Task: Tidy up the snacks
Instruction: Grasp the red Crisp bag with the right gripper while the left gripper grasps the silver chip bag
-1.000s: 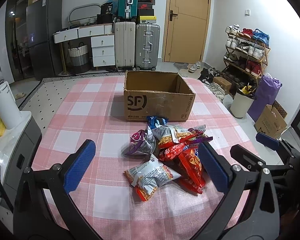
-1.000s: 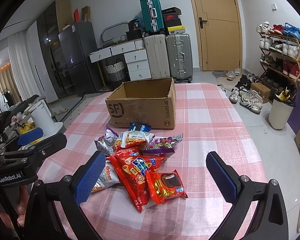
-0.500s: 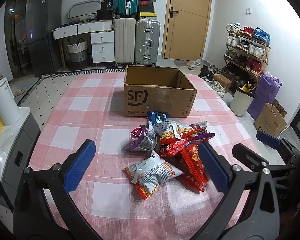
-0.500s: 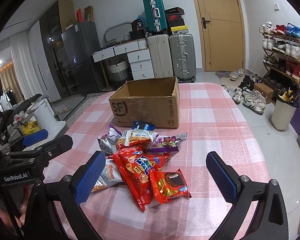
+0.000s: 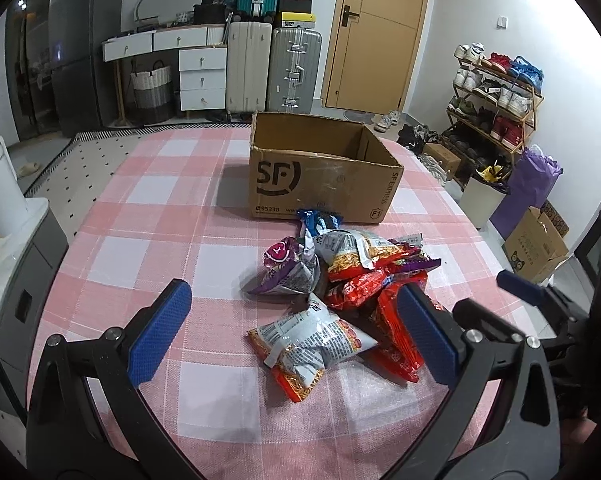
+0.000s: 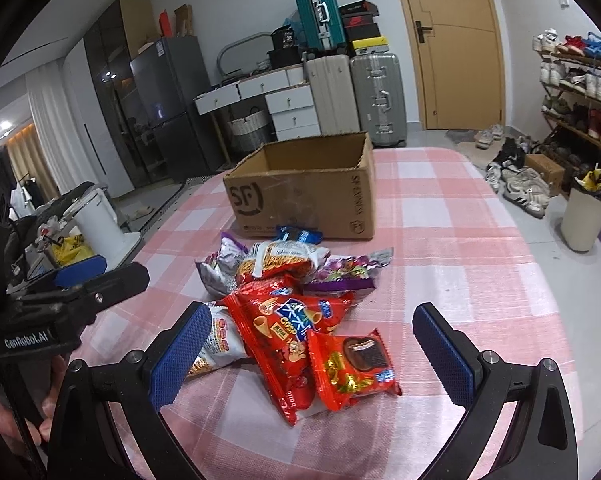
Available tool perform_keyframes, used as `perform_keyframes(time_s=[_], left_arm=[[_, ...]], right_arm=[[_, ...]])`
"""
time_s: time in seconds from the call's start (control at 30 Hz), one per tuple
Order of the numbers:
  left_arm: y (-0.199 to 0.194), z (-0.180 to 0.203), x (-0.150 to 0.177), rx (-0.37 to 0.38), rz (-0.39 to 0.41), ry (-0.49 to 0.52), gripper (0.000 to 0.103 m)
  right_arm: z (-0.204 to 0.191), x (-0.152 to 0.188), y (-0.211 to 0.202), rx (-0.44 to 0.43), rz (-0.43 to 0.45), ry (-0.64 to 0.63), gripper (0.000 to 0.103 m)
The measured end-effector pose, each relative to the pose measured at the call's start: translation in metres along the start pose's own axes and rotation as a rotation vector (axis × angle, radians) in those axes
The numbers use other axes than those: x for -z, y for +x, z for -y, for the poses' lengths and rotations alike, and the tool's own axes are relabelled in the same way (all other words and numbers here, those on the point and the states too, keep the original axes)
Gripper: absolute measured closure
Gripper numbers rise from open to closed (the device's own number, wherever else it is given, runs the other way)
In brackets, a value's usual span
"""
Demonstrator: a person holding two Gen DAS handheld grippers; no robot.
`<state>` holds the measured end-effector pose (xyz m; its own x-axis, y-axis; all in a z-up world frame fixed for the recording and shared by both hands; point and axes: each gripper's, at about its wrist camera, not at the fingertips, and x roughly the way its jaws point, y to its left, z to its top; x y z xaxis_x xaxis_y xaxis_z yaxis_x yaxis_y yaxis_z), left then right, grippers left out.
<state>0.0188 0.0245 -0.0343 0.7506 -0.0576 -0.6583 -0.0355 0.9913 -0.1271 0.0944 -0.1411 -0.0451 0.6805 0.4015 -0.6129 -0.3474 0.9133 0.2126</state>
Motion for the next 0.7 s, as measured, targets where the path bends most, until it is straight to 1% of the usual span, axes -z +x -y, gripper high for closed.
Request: perform_keyframes(time_s=[0.1, 0.33, 0.5, 0.7], left_arm=[[0.009, -0.007, 0.000, 0.015, -0.004, -0.011, 0.001], [0.031, -0.028, 0.003, 0.017, -0.023, -0.042, 0.001], [0.051, -0.044, 0.005, 0.031, -0.062, -0.071, 0.001], [0.064, -0.050, 0.008, 0.034, -0.075, -0.077, 0.001]], right_arm=[[0.002, 0.002, 0.014, -0.017, -0.026, 0.004, 0.000], [0.008, 0.003, 0.052, -0.066, -0.082, 0.013, 0.000], [0.011, 0.002, 0.077, -0.125, -0.122, 0.038, 0.000], [0.015, 0.002, 0.101, -0.162, -0.165, 0.071, 0.000]])
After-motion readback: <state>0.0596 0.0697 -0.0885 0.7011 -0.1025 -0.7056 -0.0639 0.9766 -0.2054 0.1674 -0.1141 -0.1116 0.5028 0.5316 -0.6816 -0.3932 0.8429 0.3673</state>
